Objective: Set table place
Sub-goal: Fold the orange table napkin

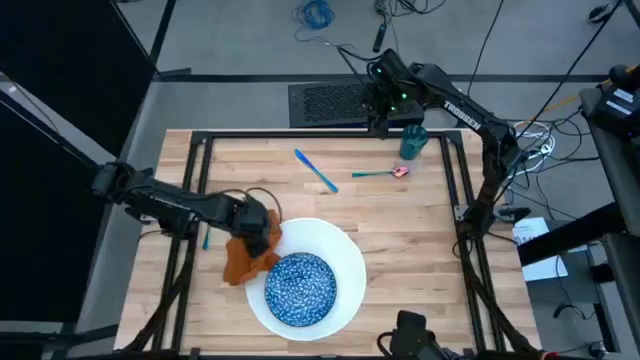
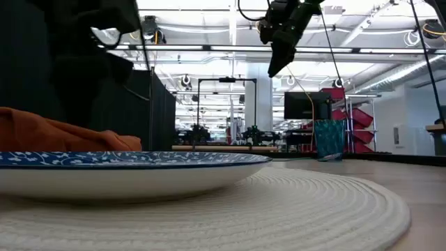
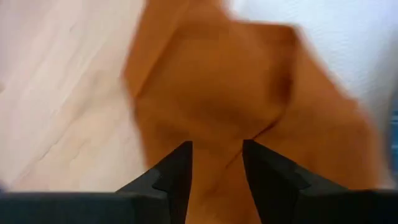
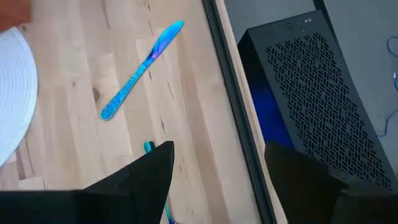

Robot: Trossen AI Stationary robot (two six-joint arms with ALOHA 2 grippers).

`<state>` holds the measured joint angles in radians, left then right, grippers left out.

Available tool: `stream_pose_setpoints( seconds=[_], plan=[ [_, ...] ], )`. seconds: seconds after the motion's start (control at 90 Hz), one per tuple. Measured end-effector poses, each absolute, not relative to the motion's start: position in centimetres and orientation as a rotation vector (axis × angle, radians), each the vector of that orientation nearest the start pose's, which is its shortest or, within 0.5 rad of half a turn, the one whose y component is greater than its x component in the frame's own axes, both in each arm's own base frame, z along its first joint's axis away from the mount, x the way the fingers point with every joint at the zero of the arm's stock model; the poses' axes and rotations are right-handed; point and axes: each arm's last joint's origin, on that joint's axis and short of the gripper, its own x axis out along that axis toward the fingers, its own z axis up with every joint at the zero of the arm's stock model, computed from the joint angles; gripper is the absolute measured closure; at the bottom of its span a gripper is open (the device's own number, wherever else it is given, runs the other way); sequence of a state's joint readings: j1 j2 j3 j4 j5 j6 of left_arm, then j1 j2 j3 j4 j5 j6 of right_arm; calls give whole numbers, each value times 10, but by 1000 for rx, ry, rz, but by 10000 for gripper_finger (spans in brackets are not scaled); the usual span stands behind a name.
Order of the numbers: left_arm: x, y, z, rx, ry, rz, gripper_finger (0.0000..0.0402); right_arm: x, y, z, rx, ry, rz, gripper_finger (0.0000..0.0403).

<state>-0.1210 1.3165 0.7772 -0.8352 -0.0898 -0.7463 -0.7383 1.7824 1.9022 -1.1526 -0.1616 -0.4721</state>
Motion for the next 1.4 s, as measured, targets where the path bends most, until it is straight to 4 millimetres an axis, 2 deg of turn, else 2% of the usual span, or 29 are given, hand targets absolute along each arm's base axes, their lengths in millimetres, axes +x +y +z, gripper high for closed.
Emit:
stream_pose_setpoints(
  seconds=[0.244, 0.456, 0.667, 0.767, 0.978, 1.111, 1.4],
  plan=[
    [197, 9, 205, -504, 1269, 568, 274, 270, -239, 367, 40, 1033, -288, 165],
    [186, 24, 220, -597, 1223, 446, 274, 269, -239, 367, 44, 1037, -287, 165],
    [177, 51, 224, -691, 1196, 407, 274, 269, -238, 367, 47, 1041, -285, 165],
    [175, 59, 224, -693, 1181, 442, 274, 268, -237, 366, 55, 1054, -280, 165],
    [174, 62, 224, -734, 1158, 532, 274, 269, -238, 366, 48, 1049, -280, 165],
    [174, 60, 224, -733, 1185, 422, 274, 269, -238, 367, 45, 1047, -280, 165],
    [175, 58, 214, -709, 1304, 327, 274, 268, -237, 366, 52, 1055, -277, 165]
  ],
)
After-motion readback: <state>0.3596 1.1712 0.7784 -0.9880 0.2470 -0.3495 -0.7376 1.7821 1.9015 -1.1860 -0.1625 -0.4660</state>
